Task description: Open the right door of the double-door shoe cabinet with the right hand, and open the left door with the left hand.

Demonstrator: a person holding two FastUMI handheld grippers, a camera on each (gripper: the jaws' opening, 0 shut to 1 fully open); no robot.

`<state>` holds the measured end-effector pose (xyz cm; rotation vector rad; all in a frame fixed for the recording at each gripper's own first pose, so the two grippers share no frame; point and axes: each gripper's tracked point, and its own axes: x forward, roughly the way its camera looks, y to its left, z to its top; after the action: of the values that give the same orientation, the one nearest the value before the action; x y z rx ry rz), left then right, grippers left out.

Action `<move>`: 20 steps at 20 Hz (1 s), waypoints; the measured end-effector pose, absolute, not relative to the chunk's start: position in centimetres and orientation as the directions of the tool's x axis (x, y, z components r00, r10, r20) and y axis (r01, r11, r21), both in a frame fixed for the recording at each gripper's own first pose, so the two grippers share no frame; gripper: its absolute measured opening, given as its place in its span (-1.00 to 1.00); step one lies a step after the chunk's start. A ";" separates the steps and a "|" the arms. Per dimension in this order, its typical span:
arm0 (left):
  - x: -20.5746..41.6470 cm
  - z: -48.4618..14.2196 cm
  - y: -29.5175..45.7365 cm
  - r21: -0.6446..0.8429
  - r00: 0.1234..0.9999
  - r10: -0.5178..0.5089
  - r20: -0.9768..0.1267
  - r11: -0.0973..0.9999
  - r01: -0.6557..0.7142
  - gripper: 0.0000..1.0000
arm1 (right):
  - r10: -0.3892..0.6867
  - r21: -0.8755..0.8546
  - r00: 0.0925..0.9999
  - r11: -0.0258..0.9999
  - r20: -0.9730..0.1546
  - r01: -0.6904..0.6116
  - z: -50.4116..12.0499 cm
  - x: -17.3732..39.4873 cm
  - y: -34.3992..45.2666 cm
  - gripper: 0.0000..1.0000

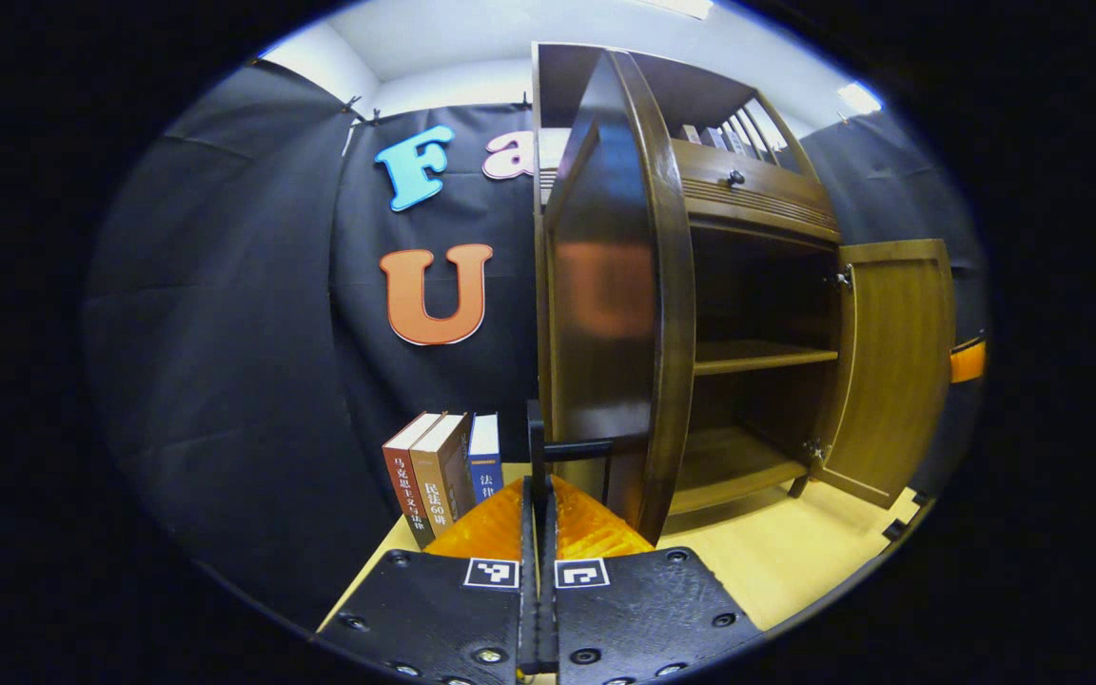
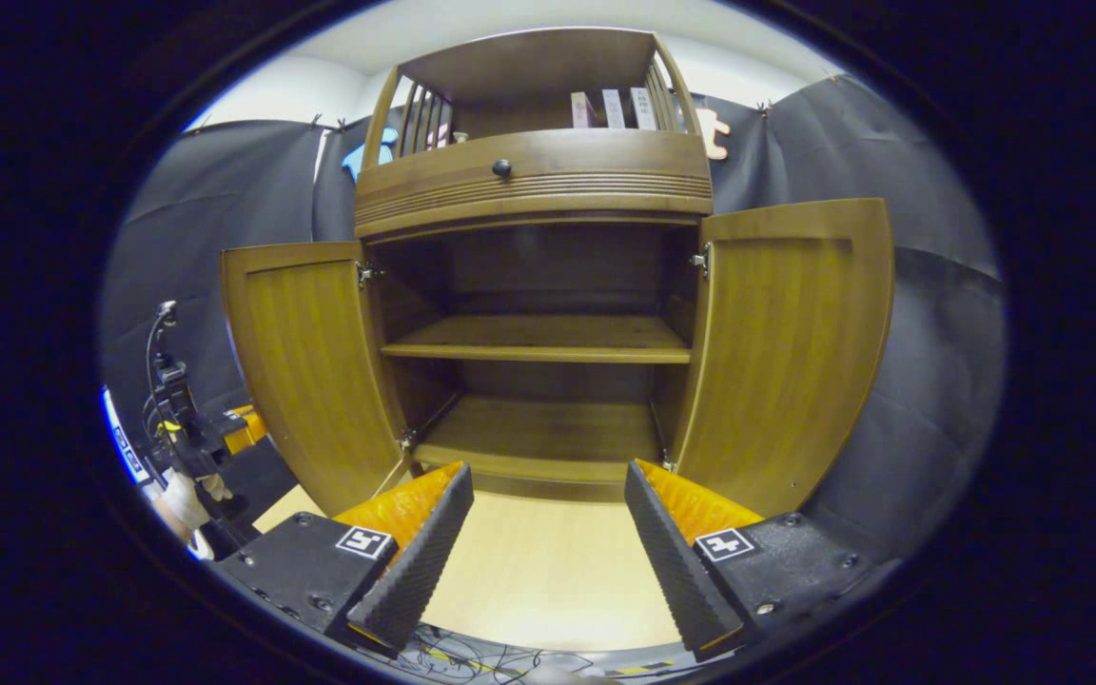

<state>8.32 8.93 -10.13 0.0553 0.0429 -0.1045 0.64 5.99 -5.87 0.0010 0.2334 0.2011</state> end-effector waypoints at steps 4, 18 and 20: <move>8.3 -10.0 10.3 0.028 0.987 -0.159 -0.017 0.987 0.159 -1.00 | 0.196 0.032 0.952 0.981 -0.236 -0.194 -6.1 0.6 6.0 1.00; 7.8 -11.9 13.1 0.109 0.917 -0.390 -0.087 0.911 0.398 -0.92 | 0.170 0.009 0.944 0.985 -0.282 -0.174 -8.3 -1.0 6.0 1.00; 7.3 -11.7 14.3 0.098 0.926 -0.370 -0.071 0.922 0.376 -0.37 | 0.167 0.008 0.944 0.985 -0.285 -0.172 -8.4 -1.2 6.2 1.00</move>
<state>7.33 14.28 -11.68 0.1104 0.0514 -0.3832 -1.15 6.19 -8.41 -0.0170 0.2890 0.1731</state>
